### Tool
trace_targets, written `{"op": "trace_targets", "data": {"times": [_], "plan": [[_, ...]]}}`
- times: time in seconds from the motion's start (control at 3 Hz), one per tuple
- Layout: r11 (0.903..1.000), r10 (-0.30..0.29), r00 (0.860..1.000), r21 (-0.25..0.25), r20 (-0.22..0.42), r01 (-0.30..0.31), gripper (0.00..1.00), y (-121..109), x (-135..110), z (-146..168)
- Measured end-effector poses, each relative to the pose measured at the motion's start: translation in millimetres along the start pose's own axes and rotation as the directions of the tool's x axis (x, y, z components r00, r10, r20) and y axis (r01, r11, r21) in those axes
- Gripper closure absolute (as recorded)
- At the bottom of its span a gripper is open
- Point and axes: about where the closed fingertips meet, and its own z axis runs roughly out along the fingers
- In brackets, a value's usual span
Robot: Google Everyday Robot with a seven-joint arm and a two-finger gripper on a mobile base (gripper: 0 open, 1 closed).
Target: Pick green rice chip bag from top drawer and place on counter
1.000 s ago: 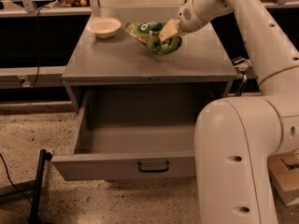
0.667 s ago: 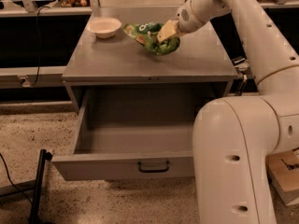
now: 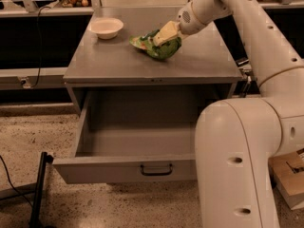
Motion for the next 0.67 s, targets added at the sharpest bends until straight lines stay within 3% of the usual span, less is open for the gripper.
{"op": "trace_targets", "data": {"times": [0.33, 0.67], "plan": [[0.9954, -0.072, 0.997, -0.062, 0.014, 0.073, 0.00, 17, -4, -8], [0.9800, -0.191, 0.976, -0.037, 0.104, 0.196, 0.00, 19, -20, -48]]}}
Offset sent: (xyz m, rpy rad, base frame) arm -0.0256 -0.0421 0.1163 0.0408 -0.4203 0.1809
